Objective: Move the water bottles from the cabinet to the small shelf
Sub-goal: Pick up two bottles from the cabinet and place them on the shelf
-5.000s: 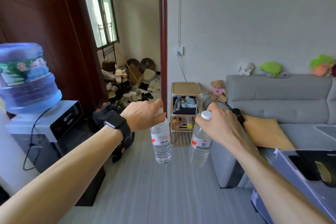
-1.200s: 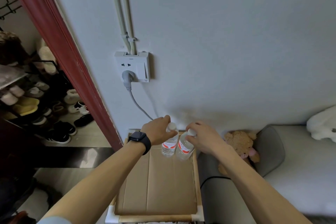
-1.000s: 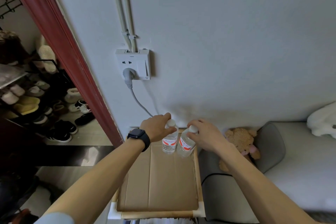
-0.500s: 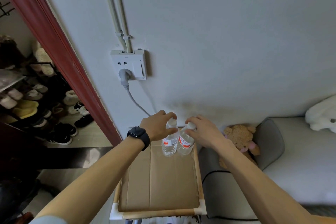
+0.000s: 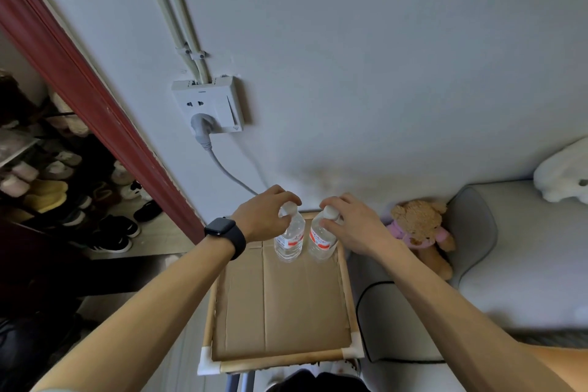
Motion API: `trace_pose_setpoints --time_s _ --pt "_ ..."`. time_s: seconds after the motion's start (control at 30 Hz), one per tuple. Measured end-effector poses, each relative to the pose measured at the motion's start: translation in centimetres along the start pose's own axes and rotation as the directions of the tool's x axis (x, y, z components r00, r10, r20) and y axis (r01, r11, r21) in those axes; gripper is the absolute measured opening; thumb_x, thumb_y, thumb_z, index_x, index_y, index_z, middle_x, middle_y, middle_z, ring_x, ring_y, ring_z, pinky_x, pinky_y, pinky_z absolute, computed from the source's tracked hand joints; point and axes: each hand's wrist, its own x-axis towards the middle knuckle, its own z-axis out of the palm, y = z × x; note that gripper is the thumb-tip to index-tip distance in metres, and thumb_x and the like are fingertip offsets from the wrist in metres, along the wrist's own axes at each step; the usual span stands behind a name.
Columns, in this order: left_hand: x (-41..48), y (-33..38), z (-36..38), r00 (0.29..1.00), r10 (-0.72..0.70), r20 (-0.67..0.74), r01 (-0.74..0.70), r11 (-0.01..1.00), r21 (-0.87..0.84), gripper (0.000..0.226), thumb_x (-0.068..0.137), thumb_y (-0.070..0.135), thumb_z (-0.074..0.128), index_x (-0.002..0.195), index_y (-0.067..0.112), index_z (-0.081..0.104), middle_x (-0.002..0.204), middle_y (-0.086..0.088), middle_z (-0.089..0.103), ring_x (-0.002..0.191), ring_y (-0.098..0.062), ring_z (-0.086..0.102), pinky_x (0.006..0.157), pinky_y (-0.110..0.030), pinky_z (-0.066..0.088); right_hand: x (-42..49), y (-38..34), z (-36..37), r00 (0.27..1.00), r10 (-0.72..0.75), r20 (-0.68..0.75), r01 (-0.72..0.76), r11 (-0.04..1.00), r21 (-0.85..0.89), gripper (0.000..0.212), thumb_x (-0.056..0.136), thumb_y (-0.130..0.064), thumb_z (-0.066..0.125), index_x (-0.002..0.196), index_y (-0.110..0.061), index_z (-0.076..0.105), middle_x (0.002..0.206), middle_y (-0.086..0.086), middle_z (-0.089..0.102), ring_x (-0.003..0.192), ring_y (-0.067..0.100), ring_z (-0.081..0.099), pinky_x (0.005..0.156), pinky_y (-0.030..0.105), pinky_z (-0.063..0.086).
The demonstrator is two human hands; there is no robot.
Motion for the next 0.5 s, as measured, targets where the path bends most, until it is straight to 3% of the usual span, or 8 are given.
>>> trace_pose_setpoints --time_s 0.1,0.17,0.33,0.5 --pt "-0.8 0.5 0.7 0.997 -0.053 -0.054 0.055 0.998 0.033 0.038 0.087 0.059 0.056 0.123 0.048 0.05 0.117 0.013 0.047 0.096 -0.012 0.056 0.081 -0.034 0.05 -0.1 0.1 0.1 1.0 -0.019 -0.016 0.019 1.0 -0.011 0.037 0.093 -0.047 0.055 0.127 -0.034 0.052 0.126 -0.005 0.051 0.103 0.017 0.053 0.082 0.027 0.038" --pt "-1.0 0.8 1.2 0.991 -0.085 -0.103 0.089 0.995 0.039 0.039 0.086 0.061 0.057 0.122 0.048 0.049 0.112 0.01 0.046 0.092 -0.013 0.055 0.077 -0.033 0.05 -0.2 0.2 0.1 0.999 -0.015 -0.028 0.015 1.0 -0.021 0.039 0.092 -0.051 0.054 0.127 -0.035 0.051 0.125 -0.005 0.051 0.105 0.019 0.054 0.082 0.029 0.041" --pt "-0.7 1.5 2.1 0.976 -0.114 -0.188 0.114 0.993 -0.013 0.03 0.091 0.048 0.059 0.119 0.038 0.053 0.11 0.003 0.049 0.084 -0.016 0.053 0.069 -0.028 0.044 -0.3 0.1 0.5 0.998 0.058 -0.03 -0.063 0.979 -0.193 0.051 0.091 -0.065 0.044 0.13 -0.032 0.044 0.118 0.001 0.057 0.101 0.024 0.057 0.076 0.035 0.044" --pt "-0.7 1.6 2.2 0.982 -0.036 -0.185 0.019 0.995 -0.096 0.024 0.095 0.028 0.06 0.119 0.031 0.059 0.119 0.002 0.052 0.091 -0.012 0.051 0.076 -0.021 0.038 0.3 -0.3 0.0 0.999 0.012 -0.048 -0.023 0.973 -0.23 0.037 0.099 -0.047 0.046 0.122 -0.018 0.047 0.11 0.008 0.065 0.083 0.021 0.053 0.069 0.031 0.036"
